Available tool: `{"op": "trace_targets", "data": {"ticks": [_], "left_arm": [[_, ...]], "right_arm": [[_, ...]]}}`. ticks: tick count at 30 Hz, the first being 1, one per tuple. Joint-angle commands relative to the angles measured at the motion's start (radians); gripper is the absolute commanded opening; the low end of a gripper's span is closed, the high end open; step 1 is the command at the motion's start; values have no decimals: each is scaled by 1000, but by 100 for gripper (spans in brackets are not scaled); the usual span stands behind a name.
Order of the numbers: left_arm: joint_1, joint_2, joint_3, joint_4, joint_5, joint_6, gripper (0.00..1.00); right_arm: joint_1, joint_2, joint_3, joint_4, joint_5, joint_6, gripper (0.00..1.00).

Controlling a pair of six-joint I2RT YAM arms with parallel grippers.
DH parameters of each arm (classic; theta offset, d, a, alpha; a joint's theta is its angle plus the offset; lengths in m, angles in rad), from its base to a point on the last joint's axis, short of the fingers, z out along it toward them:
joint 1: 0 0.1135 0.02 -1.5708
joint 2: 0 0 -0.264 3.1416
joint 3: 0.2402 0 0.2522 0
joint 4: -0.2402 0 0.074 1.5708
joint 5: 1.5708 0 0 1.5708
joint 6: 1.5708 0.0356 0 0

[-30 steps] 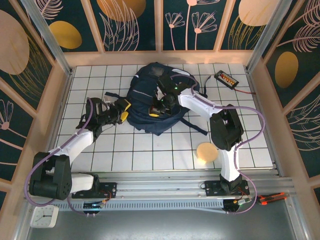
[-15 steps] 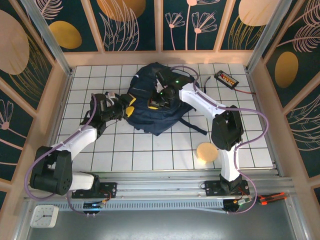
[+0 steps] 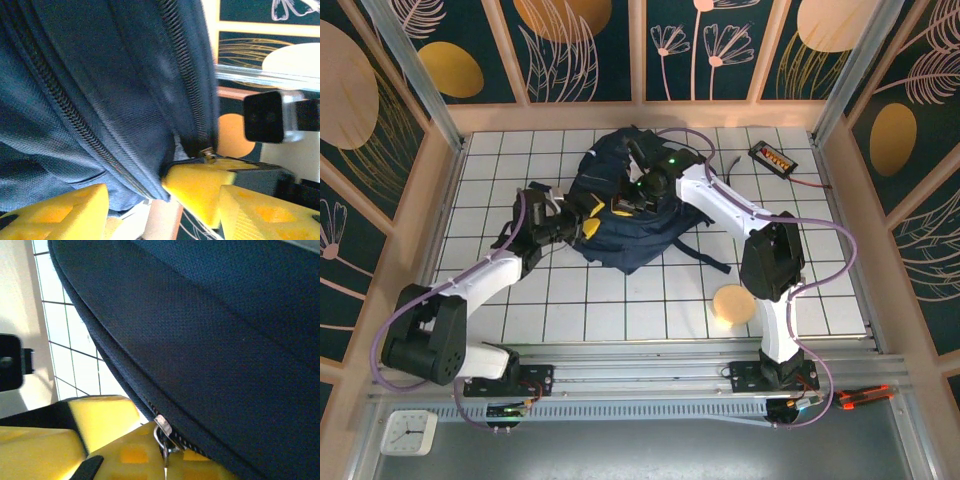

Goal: Pack the student bag

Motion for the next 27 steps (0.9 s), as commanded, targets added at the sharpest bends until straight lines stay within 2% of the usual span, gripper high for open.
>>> {"op": "trace_targets", "data": {"ticks": [1,5,8,10,19,27], "left_arm": [[-16,44,-6,78,-18,-68,60],[-23,78,17,85,-25,-68,56],[-23,80,14,80,-47,-67,45],[-23,83,8,81,-60,-70,32],[-22,93,3,91,-93,-49,0],[-2,103,69,-41,-114,90,0]], "right_arm": [[20,-6,77,22,-41,-10,0],[22,-8,77,19,-40,-14,0],[25,-12,75,19,-38,-15,0],[27,-13,69,19,-38,-17,0],[31,-12,46,6,-32,-32,0],[30,-44,-32,-6,-11,-64,0]]}}
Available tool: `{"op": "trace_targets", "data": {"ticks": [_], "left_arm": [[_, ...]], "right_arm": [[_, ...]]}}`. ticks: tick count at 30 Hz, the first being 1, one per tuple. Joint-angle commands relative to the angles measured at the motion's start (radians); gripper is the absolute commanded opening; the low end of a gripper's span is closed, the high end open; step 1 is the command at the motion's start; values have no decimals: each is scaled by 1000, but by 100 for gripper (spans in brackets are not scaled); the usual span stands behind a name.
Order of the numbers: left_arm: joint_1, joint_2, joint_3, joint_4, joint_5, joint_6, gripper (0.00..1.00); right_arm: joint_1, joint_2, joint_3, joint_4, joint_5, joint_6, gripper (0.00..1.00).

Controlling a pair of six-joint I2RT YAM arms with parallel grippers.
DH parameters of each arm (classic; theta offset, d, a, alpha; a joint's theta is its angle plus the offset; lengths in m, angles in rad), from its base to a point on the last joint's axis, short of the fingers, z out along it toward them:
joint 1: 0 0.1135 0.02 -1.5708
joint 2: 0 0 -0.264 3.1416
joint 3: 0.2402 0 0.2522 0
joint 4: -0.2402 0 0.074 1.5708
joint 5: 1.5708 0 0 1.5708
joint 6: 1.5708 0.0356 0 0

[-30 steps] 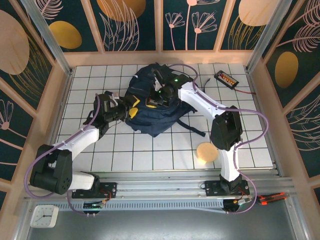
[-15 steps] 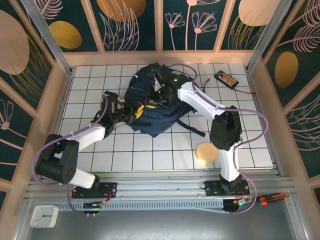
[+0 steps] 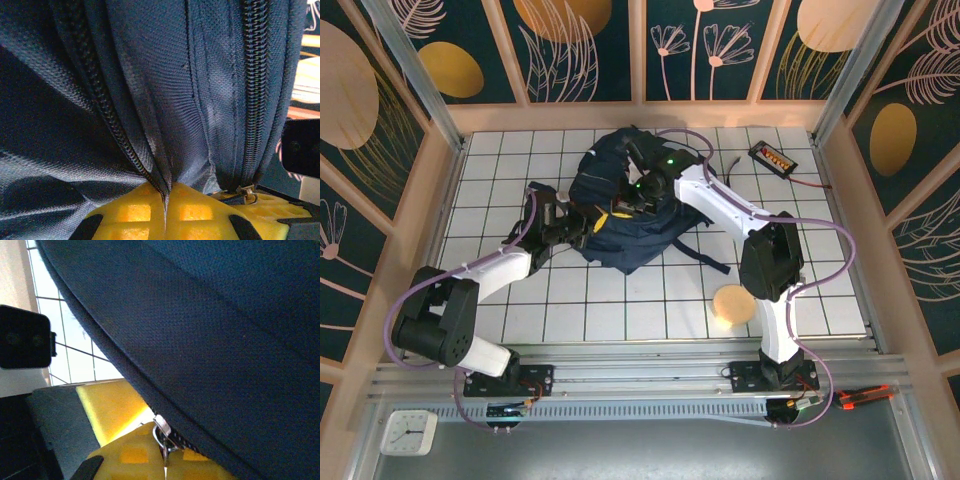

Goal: Pack the student bag

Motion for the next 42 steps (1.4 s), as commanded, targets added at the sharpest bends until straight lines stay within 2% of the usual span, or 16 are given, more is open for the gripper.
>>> {"op": "trace_targets", "data": {"ticks": [1,5,22,30,36,42], "left_arm": [[24,18,57,-76,-52,97,0],[59,27,78,-136,-53,160,0],[151,24,84,-218,-42,270,0],[188,-4,78,-260,-33,315,0],[202,-18,91,-308,-28,357,0],[204,-33,91,-323,-28,366,0]], "right_arm": [[21,-55,-35,1,-15,-55,0],[13,-87,-90,-30,4,-86,0],[-67,-205,-330,-78,55,-206,0],[-131,-216,-354,-110,115,-287,0],[-143,-211,-344,-108,184,-313,0],[-203,-209,-343,-94,255,-313,0]]}}
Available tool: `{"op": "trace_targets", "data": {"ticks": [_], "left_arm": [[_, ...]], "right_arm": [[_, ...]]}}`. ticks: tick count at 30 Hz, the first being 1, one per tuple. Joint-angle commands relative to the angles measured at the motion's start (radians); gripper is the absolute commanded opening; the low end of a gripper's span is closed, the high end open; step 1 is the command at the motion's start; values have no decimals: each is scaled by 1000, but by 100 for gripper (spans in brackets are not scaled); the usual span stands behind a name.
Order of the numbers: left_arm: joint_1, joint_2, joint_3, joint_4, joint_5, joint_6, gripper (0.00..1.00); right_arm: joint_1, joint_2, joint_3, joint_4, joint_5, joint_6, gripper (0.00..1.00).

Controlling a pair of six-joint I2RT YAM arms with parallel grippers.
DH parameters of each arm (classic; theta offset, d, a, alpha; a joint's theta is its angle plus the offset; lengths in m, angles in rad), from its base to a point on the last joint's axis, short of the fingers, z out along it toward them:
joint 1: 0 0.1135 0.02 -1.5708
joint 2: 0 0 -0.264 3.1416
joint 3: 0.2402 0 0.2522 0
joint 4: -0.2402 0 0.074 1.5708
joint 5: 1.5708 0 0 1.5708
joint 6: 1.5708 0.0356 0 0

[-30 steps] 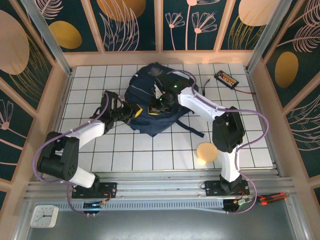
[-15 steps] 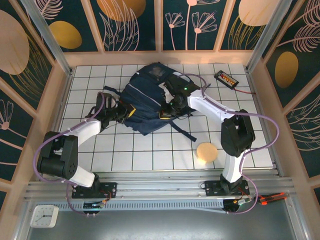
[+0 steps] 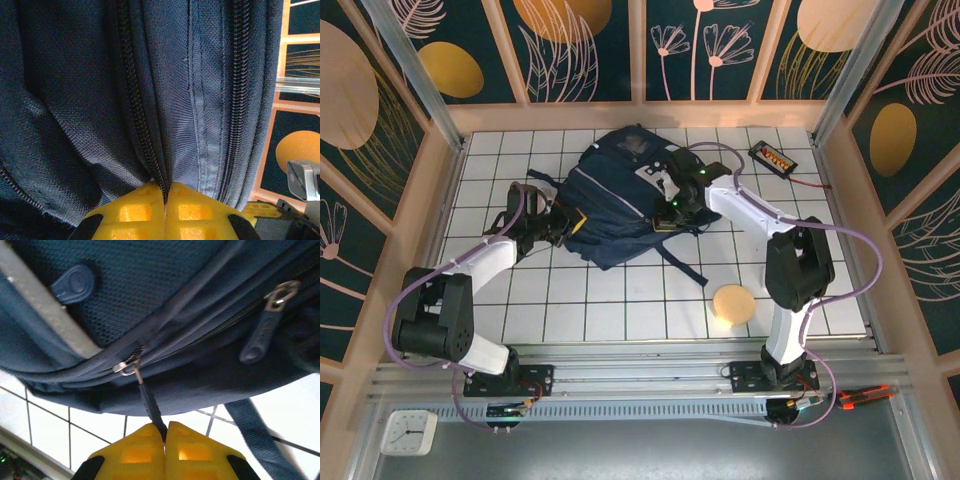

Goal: Pack the student bag

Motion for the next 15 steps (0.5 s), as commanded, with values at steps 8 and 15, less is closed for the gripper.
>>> {"op": "trace_targets", "data": {"ticks": [8,15], "left_arm": [[48,-55,-5,-33,-61,25,0],[48,-56,-16,-9,-40,9,0]], "right_arm": [[-118,-60,-24,-5,180,40,0],[-67,-123,-69,194,-87,-42,39]]}}
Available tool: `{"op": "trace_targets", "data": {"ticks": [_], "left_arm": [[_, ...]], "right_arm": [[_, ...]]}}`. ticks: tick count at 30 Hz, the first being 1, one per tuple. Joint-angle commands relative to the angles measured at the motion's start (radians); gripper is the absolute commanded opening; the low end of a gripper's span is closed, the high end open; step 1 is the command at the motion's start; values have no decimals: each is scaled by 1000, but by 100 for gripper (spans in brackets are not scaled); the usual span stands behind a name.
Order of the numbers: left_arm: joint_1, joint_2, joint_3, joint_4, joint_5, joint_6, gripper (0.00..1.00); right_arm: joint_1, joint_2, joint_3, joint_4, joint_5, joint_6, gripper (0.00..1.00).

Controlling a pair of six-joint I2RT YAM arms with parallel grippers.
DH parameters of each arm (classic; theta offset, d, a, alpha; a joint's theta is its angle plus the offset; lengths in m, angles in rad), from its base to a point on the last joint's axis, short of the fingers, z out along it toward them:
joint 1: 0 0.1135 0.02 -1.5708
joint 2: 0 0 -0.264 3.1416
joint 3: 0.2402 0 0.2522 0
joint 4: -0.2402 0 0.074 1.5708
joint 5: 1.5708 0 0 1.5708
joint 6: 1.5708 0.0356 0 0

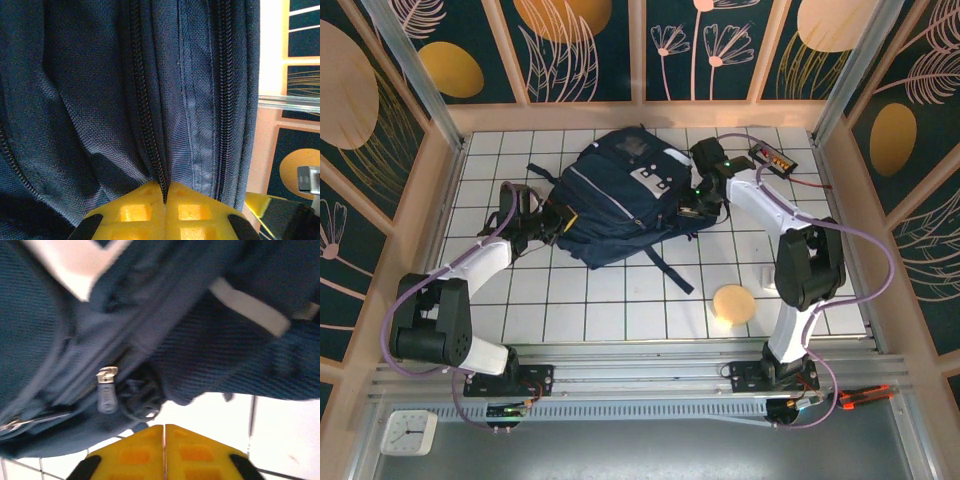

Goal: Pack the student bag

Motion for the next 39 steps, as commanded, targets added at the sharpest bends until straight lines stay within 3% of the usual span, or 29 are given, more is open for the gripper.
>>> {"op": "trace_targets", "data": {"ticks": [1,2,3,9,17,25,35,39], "left_arm": [[11,-24,-11,13,1,0,0],[10,-25,-13,13,2,-1,0],[10,-26,-14,13,1,0,0],[10,-30,-29,24,8,-7,0],[11,-21,-30,26,19,-12,0],[10,-13,-14,20,33,-18,0],[10,-9,-7,0,21,-4,0],[17,-21,1,-46,-9,27,0]], "right_arm": [[74,-88,-40,139,-139,-64,51],[96,-91,-47,151,-140,-84,59],[112,-84,-52,155,-141,-101,60],[182,-17,-64,165,-91,-163,60],[192,53,-38,185,-68,-216,60],[233,128,-1,185,-28,-261,46],[238,133,28,167,98,-252,0],[214,95,-6,141,146,-239,0]]}}
